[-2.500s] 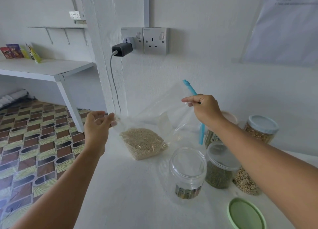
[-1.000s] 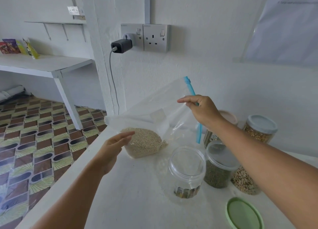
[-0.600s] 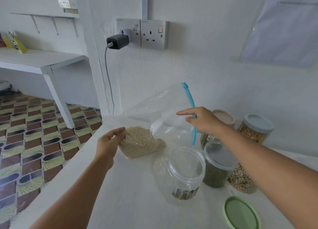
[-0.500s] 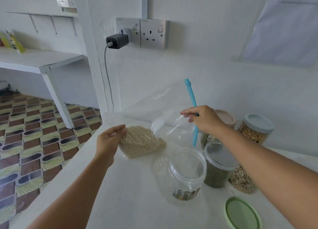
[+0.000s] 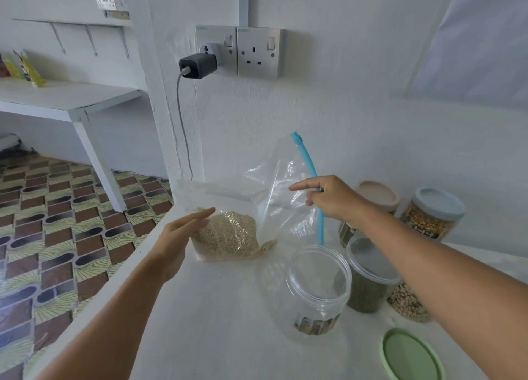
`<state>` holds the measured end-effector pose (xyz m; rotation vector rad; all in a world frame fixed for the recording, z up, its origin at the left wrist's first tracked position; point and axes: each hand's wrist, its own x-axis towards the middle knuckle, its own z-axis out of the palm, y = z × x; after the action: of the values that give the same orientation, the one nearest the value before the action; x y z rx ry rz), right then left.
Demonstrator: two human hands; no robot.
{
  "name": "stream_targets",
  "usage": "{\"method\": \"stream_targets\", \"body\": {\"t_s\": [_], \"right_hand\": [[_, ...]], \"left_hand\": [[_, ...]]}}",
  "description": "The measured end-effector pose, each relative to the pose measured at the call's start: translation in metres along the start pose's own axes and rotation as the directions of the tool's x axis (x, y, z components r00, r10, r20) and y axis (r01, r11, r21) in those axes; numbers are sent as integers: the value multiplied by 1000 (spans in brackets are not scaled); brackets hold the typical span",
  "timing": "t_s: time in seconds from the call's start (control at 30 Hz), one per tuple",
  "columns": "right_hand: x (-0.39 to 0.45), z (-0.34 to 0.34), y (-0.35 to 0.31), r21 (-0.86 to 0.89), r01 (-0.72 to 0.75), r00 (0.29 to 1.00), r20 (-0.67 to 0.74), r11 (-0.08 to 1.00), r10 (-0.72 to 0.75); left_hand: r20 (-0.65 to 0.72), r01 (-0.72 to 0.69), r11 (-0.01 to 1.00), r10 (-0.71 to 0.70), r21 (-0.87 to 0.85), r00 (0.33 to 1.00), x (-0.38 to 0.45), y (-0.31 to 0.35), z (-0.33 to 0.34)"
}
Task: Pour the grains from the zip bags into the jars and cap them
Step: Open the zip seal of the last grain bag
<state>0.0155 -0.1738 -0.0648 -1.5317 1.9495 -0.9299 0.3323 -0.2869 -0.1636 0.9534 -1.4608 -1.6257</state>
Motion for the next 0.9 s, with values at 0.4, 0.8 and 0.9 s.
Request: {"method": "stream_targets", "body": {"t_s": [0.4, 0.8, 0.9], "right_hand": [[2, 16, 6, -27, 36, 997, -67, 999, -38], [-5, 26, 3, 17, 33, 992, -119, 999, -31], [-4, 28, -6, 31, 46, 990, -135, 998, -41]], "left_hand": [[-214, -52, 994, 72, 100, 974, 12, -6, 12], [-7, 33, 995, -33, 89, 999, -9, -22, -7], [-89, 14, 995, -5, 96, 996, -6, -20, 0]]}}
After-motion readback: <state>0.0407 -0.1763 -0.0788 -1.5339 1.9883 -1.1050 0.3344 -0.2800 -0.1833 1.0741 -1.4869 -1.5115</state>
